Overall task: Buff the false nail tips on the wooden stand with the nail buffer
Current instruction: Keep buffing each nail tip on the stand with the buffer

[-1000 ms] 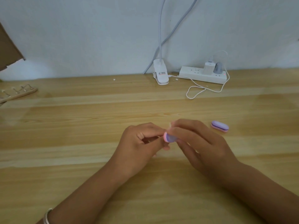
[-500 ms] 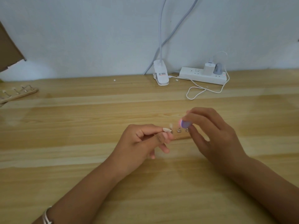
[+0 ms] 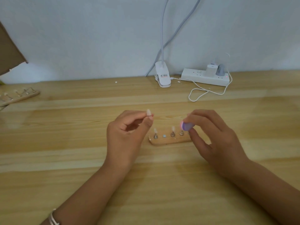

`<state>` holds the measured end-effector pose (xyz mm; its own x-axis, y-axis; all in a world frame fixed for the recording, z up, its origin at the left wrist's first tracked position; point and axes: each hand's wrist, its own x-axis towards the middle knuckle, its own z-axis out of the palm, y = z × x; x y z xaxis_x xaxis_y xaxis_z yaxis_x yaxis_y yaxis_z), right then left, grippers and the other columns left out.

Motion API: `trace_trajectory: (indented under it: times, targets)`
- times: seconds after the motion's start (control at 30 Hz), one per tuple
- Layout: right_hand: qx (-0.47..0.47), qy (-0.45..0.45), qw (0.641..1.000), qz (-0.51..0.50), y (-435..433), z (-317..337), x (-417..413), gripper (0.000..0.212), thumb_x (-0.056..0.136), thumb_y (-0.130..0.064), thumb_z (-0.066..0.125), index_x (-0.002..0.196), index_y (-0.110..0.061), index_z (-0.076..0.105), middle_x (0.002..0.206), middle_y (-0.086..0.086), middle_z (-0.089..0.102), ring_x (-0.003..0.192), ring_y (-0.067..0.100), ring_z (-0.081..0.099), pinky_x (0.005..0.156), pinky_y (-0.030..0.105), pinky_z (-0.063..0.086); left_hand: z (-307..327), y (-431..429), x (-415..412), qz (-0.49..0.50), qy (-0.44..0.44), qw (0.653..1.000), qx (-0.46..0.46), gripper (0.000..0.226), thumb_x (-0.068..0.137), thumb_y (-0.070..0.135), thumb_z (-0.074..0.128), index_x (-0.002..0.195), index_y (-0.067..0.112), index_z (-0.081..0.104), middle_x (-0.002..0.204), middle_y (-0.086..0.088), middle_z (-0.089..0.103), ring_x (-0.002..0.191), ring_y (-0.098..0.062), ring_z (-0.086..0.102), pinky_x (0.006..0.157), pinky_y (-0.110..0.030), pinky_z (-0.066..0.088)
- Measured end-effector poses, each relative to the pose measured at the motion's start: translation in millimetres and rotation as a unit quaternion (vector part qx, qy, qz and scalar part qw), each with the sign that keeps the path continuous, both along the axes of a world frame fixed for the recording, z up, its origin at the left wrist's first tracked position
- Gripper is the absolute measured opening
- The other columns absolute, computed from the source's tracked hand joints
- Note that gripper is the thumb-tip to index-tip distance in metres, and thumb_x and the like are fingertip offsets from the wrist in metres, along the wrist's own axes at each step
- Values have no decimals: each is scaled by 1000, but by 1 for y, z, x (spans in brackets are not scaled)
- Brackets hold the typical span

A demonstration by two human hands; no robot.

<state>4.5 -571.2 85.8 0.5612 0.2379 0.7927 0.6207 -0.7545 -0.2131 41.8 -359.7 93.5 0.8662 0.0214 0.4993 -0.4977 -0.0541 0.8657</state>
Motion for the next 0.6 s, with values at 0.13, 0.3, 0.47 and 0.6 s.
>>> trace_trajectory:
  times: [0.13, 0.3, 0.47, 0.6]
  targets:
    - [-41, 4, 999, -22, 6, -1, 2, 34, 76, 22, 67, 98, -3, 73, 98, 5, 66, 92, 8, 60, 78, 1, 34, -5, -6, 9, -24, 52, 998, 15, 15, 78, 2, 76, 84, 16, 75, 85, 6, 76, 76, -3, 68, 74, -14, 49]
    - [-2, 38, 999, -33, 3, -2, 3, 28, 79, 11, 63, 101, -5, 70, 101, 3, 65, 94, 4, 59, 80, -3, 32, -9, -19, 12, -64, 98, 988, 100, 12, 76, 5, 79, 75, 17, 74, 77, 6, 74, 74, -3, 67, 73, -15, 49]
    - [-10, 53, 998, -22, 8, -4, 3, 29, 79, 10, 63, 103, -3, 71, 103, 6, 65, 95, 14, 62, 78, 12, 44, -13, -21, 11, -36, 84, 973, 211, 10, 72, 20, 83, 75, 24, 74, 78, 8, 71, 83, -14, 64, 85, -41, 49]
    - [-15, 55, 998, -19, 8, -3, 3, 27, 80, 10, 64, 103, -3, 71, 102, 6, 66, 92, 20, 66, 76, 22, 48, -10, -22, 11, -5, 79, 960, 269, 20, 71, 32, 83, 66, 38, 66, 78, 6, 66, 85, -18, 58, 87, -50, 44]
